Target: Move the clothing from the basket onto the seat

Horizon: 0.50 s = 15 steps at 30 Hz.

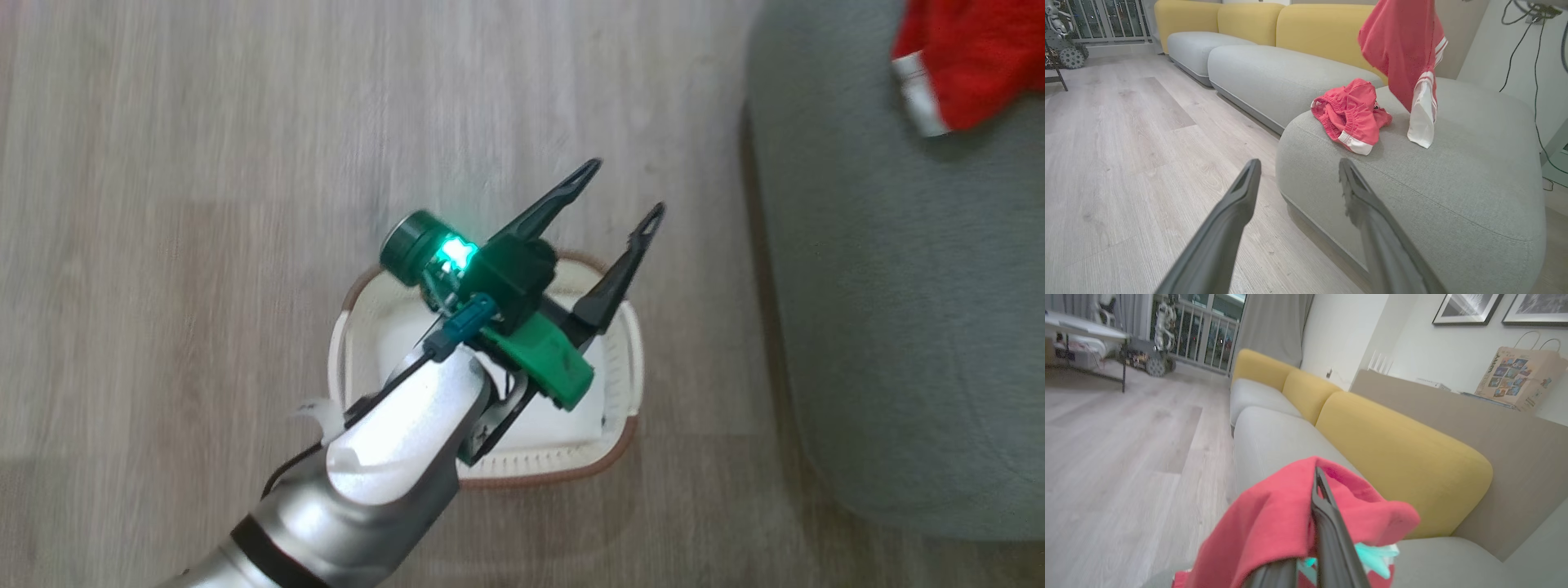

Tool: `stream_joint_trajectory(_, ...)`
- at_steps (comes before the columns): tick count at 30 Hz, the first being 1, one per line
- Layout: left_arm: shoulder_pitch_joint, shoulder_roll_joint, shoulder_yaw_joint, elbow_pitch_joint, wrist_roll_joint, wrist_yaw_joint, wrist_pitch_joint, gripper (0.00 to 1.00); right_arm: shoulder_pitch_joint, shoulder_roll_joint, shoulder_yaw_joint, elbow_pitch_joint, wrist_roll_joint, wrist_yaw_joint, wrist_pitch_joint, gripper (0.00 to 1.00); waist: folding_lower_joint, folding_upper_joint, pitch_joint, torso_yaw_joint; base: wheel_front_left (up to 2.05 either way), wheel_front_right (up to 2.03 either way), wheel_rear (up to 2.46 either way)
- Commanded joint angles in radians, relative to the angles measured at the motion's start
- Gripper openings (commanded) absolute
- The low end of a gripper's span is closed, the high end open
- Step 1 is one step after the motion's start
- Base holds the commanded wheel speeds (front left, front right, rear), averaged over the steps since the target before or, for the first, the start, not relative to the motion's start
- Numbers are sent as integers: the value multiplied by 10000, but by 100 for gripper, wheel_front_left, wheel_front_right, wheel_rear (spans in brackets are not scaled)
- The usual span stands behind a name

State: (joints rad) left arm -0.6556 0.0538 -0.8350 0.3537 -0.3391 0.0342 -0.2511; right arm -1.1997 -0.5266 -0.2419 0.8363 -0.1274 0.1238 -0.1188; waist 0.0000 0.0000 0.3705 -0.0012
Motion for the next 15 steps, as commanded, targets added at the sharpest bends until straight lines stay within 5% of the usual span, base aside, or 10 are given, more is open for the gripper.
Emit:
stream_joint_trajectory(1, -402, 54, 204, -411, 89, -30, -94, 100, -210, -156, -167, -220, -230, 69, -107, 0, 0, 0, 656, 506, 0, 0, 0)
stream_joint_trajectory(14, -710, 74, -227, -492, 300, -36, -98, 100, 806, 1093, -2501, 1213, -3030, 69, -915, 0, 0, 0, 1412, 605, 0, 0, 0)
stream_joint_trajectory(15, -691, 91, -229, -467, 294, -32, -99, 100, 861, 1150, -2631, 1278, -3127, 69, -983, 17, 0, 0, 1403, 574, 0, 0, 0)
